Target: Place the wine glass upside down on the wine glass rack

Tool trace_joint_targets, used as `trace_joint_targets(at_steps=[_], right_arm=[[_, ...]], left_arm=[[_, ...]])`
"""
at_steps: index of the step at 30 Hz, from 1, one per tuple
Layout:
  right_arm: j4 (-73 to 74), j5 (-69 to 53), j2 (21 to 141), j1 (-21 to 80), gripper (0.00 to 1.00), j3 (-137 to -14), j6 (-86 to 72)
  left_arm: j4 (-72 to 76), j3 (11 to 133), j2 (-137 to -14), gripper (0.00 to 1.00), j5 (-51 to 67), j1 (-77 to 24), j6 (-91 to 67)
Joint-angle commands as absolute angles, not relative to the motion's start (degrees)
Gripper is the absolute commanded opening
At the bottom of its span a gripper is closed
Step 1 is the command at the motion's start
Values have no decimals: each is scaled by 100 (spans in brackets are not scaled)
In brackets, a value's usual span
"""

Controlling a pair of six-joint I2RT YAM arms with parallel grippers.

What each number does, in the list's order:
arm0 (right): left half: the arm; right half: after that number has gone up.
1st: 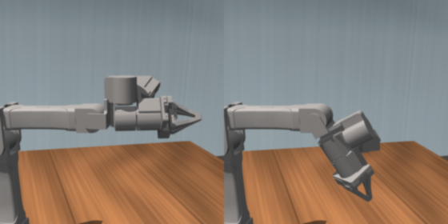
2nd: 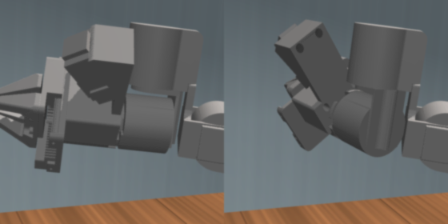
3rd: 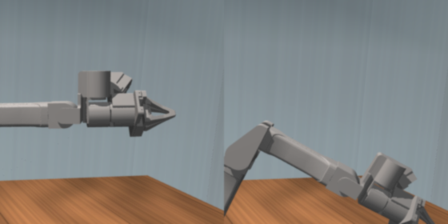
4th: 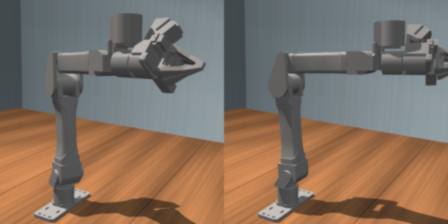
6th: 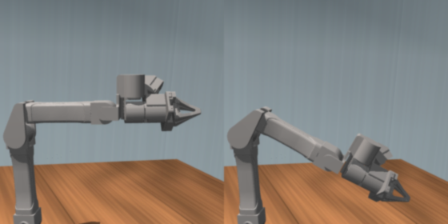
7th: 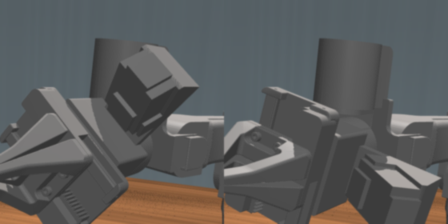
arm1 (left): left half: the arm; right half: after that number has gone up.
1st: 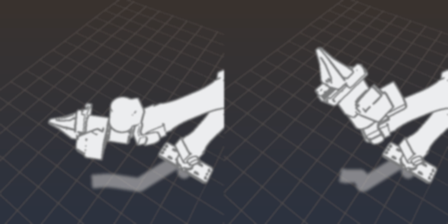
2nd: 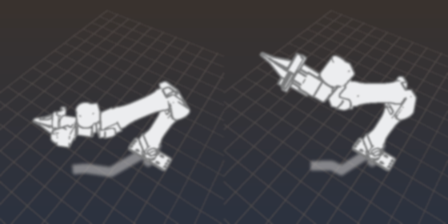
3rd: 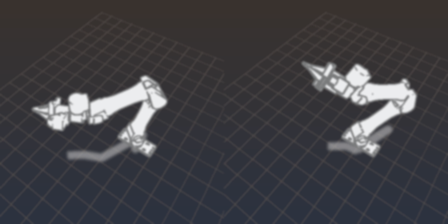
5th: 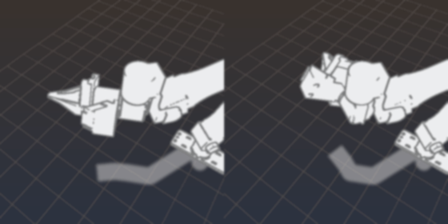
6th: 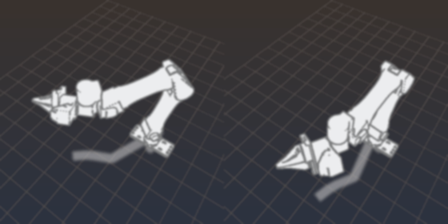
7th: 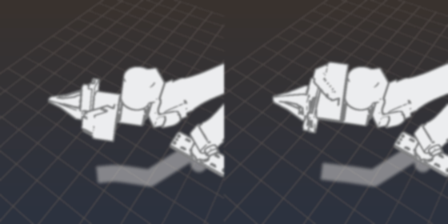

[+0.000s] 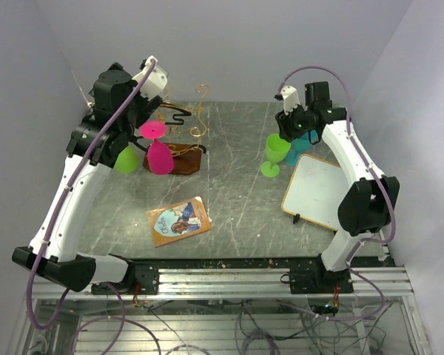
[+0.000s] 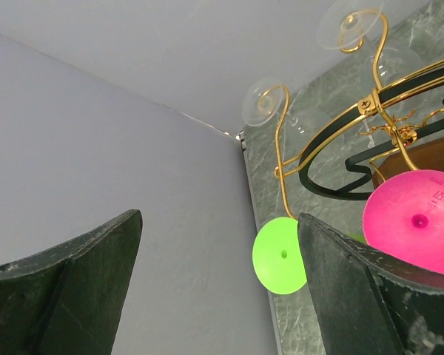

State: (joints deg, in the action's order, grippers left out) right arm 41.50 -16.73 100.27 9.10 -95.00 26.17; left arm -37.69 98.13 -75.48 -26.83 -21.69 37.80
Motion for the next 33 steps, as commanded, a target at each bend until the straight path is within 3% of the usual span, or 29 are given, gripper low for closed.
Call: trace_joint_targets(at_steps=[1, 14, 23, 33], right_arm=[[4113, -1549, 10205, 949, 43, -9743, 2503], [3995, -1397, 10541, 958, 39, -9699, 2593], [4061, -1424, 10624, 954, 26, -9687, 2636], [4102, -1383, 10715, 958, 25, -9675, 2673]], left_arm=[[-3857, 9885, -7524, 95, -2614, -2161, 3843], [-3937, 9940, -7591, 95, -2540, -2162, 3840], [-3929, 9967, -7646, 95, -2550, -2162, 3858], [-3939, 9971, -7631, 95, -2558, -2157, 3854]])
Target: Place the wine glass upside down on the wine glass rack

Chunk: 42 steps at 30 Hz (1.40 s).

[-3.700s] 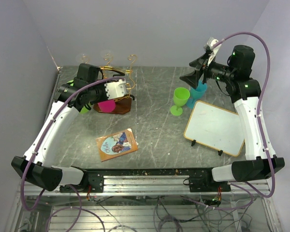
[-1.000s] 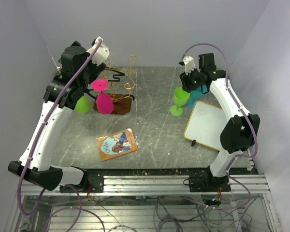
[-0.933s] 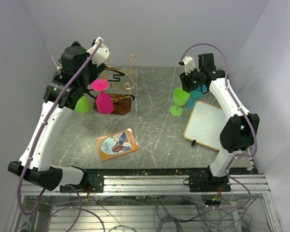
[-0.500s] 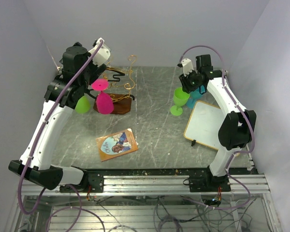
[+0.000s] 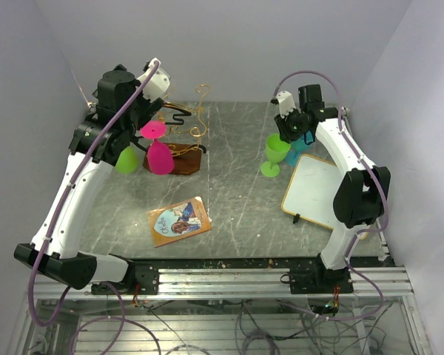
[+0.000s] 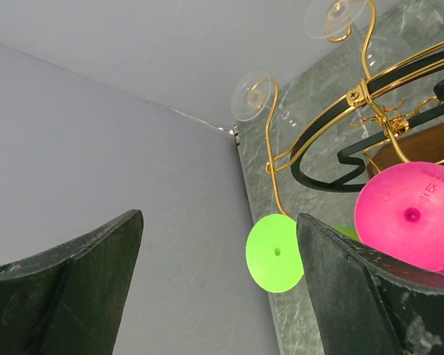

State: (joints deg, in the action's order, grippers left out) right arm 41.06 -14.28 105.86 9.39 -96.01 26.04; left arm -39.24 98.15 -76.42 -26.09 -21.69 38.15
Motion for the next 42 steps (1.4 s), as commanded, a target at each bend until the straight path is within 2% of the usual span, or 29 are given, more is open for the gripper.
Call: trace_joint_targets(at_steps=[1, 8, 15, 25, 34, 39, 42], right_arm=[[4116, -1396, 10726, 956, 25, -9677, 2674], [4160, -1467, 10674, 950, 19, -9739, 2682], [4358, -1637, 10522, 949, 0, -10086, 2672], [4584, -2181, 10031, 946, 0, -10885, 2425], [4005, -2996, 9233, 949, 0, -11048, 1910], [3540, -3523, 8869, 949, 0, -11094, 1460], [3482, -3914, 8817, 949, 0, -11272, 1178]], left_arm=[[-3938, 9967, -7629, 95, -2558, -2161, 3861], [-3917, 9956, -7628, 95, -2542, -2162, 3845], [-3765, 9846, -7652, 97, -2542, -2158, 3711], [-3824, 9894, -7677, 99, -1280, -2162, 2973], [-3879, 10296, -7724, 99, 28, -2162, 2201], [-3557, 10527, -7844, 100, 1023, -2162, 1621], [-3256, 10684, -8007, 96, 1877, -2158, 942]])
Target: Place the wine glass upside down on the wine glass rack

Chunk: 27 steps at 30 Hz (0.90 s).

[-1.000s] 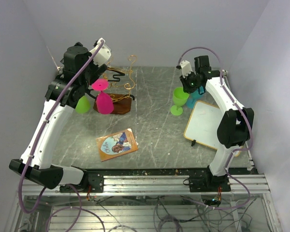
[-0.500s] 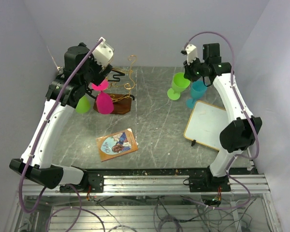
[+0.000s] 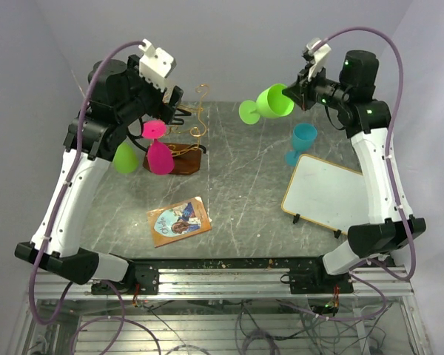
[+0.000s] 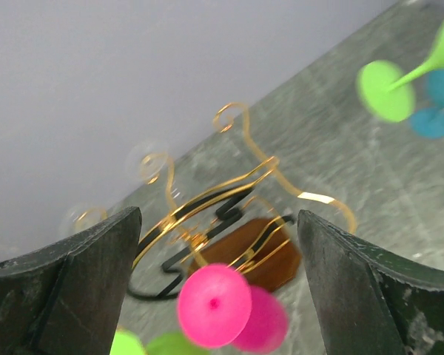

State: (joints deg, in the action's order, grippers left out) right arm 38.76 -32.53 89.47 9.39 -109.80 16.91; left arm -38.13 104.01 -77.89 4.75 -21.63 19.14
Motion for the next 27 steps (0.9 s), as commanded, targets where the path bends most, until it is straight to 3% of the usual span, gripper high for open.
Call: trace_joint_targets(at_steps=[1, 7, 20, 27], right_arm=[[3443, -4020, 8797, 948, 0, -11310, 1096], [3024, -4500, 8587, 948, 0, -11283, 712], [2942, -4900, 8517, 948, 0, -11214, 611], [2988, -4870, 8524, 948, 0, -11207, 674]], left_arm=[[-3143, 10701, -8064, 95, 2177, -2162, 654], [-2118, 10410, -8431, 88, 3370, -2273, -1197], [-1074, 9800, -9098, 76, 3916, -2450, -3145], [-1093, 9758, -9342, 56, 3981, -2487, -3439]])
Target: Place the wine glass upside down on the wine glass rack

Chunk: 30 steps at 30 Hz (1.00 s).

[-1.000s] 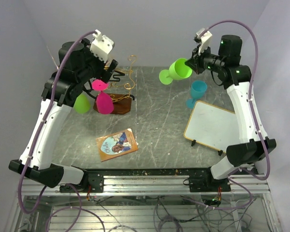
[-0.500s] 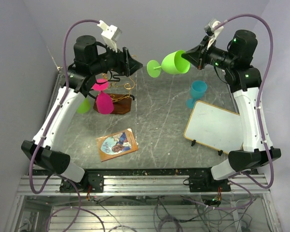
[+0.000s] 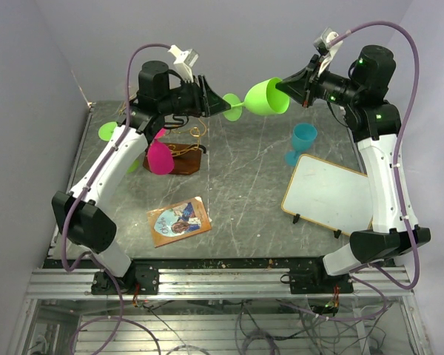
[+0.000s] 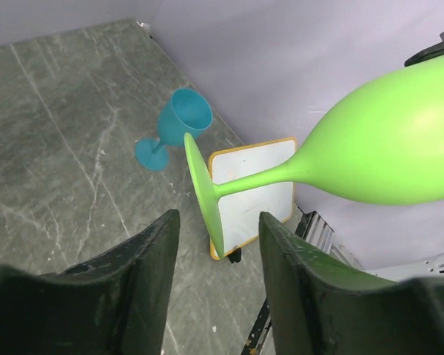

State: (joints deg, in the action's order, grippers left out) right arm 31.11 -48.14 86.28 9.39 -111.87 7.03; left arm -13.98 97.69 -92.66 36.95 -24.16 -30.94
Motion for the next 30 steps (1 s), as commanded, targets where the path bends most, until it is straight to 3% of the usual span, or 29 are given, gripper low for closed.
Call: trace_joint_targets(at_steps=[1, 12, 15, 25, 30], right_arm=[[2982, -4865, 8533, 949, 0, -11200, 683], [3044, -4753, 8499, 949, 0, -11108, 852], [3093, -4616, 8455, 946, 0, -11038, 975], [3579, -4105, 8138, 947, 66, -10805, 1693], [3793, -3797, 7997, 937, 76, -10878, 1918]], left_arm=[[-1070, 9750, -9376, 51, 4026, -2495, -3486], [-955, 9689, -9487, 8, 4118, -2522, -3657], [-1041, 9731, -9467, 7, 4058, -2520, -3596], [-1397, 9954, -9227, 7, 3780, -2329, -3057], [-1556, 10210, -9055, 7, 3502, -1874, -2780]])
